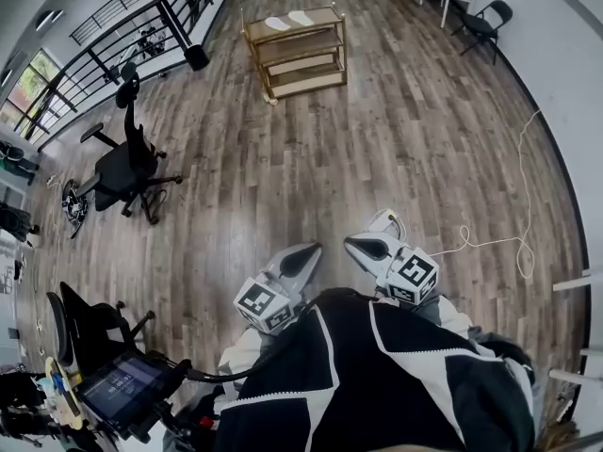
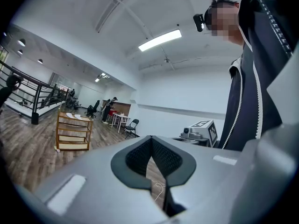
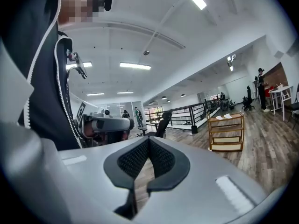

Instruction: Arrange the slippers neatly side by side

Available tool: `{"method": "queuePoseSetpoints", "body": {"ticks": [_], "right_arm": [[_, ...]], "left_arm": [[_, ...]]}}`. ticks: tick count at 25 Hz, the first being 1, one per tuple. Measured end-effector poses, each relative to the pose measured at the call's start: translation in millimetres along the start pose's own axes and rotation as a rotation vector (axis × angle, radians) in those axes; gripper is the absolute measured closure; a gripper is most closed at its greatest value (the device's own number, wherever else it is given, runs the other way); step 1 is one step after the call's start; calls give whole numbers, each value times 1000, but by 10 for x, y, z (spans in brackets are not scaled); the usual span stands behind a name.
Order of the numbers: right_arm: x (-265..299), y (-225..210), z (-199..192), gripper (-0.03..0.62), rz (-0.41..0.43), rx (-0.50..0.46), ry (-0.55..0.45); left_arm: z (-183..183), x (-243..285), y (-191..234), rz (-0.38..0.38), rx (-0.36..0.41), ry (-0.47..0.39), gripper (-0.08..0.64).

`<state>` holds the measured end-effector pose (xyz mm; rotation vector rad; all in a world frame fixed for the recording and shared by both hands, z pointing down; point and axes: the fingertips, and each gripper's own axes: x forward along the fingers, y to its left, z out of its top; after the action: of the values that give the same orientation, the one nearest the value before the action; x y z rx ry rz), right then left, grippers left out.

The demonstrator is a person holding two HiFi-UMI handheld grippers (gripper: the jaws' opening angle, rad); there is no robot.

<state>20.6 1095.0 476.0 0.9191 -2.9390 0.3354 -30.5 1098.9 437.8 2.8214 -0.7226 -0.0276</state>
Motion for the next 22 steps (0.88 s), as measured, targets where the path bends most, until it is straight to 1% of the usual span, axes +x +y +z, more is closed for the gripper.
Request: {"method": "queuePoseSetpoints", "body": {"ticks": [3, 6, 10, 14, 18, 22], "right_arm": [[-58, -77, -68, 588, -6, -3, 11], [-93, -167, -29, 588, -30, 0, 1], [-89, -347, 3, 588, -98, 13, -33], [40, -469, 30, 588, -121, 18, -55], [179, -664, 70, 588, -174, 20, -67], [412, -916, 135, 588, -209, 26, -67]], "left_arm": [[-55, 37, -15, -8, -4, 15, 545], [-15, 66, -4, -20, -5, 31, 545], [44, 83, 77, -42, -17, 19, 545], [14, 120, 277, -41, -45, 33, 546], [28, 250, 476, -96, -55, 48, 545], [78, 378, 820, -145, -56, 48, 545]]}}
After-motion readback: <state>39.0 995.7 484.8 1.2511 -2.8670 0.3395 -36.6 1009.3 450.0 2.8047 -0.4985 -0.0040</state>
